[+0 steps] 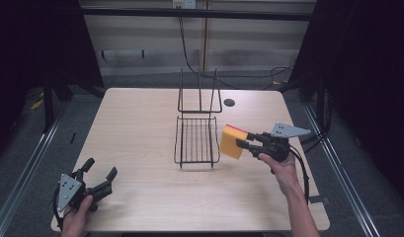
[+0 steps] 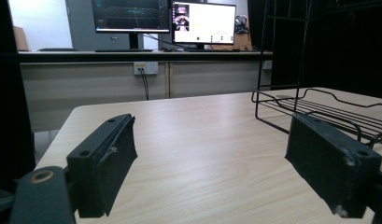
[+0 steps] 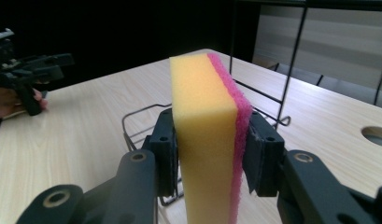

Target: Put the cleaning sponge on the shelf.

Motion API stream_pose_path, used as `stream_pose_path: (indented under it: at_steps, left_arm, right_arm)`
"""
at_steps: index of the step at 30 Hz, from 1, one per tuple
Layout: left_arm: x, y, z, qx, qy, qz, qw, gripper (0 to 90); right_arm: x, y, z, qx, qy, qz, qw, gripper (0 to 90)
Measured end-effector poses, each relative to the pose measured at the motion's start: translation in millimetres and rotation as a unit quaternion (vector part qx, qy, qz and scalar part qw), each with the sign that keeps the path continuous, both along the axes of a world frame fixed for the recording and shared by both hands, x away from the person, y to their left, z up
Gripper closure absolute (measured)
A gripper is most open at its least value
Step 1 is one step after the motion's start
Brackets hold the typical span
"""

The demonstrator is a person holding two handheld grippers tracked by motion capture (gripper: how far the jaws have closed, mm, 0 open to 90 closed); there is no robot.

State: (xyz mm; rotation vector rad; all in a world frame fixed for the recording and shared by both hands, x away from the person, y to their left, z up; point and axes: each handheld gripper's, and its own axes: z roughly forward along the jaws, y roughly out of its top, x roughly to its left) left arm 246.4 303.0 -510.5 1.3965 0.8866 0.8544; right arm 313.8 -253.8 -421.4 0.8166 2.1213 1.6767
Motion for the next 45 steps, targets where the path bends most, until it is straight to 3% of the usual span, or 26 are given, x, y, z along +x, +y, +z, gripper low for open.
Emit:
stream_pose_path:
  at_steps: [9, 22, 26, 38, 45]
  left_arm:
    - [-0.2, -0.2, -0.1, -0.001, 0.001, -0.001, 1.0, 15.6]
    - [-0.2, -0.4, -0.1, -0.002, 0.0, -0.001, 1.0, 15.7]
    - [-0.2, -0.3, -0.1, -0.002, 0.001, -0.001, 1.0, 15.6]
    - [-0.2, -0.4, -0.1, -0.003, 0.0, -0.001, 1.0, 15.7]
    - [-0.2, -0.2, -0.1, -0.001, 0.001, -0.001, 1.0, 15.7]
  right_arm:
    - [5.4, 10.3, 8.7, 0.023, -0.006, 0.024, 0.9994, 61.1]
    - [17.4, 36.0, 13.9, 0.014, -0.005, 0.063, 0.9979, 61.0]
    - [25.8, 45.1, 16.3, 0.005, 0.0, 0.09, 0.996, 60.8]
    - [37.2, 58.5, 8.6, 0.006, 0.017, 0.114, 0.9934, 60.8]
    - [44.7, 68.6, 14.1, 0.006, 0.018, 0.137, 0.9904, 60.8]
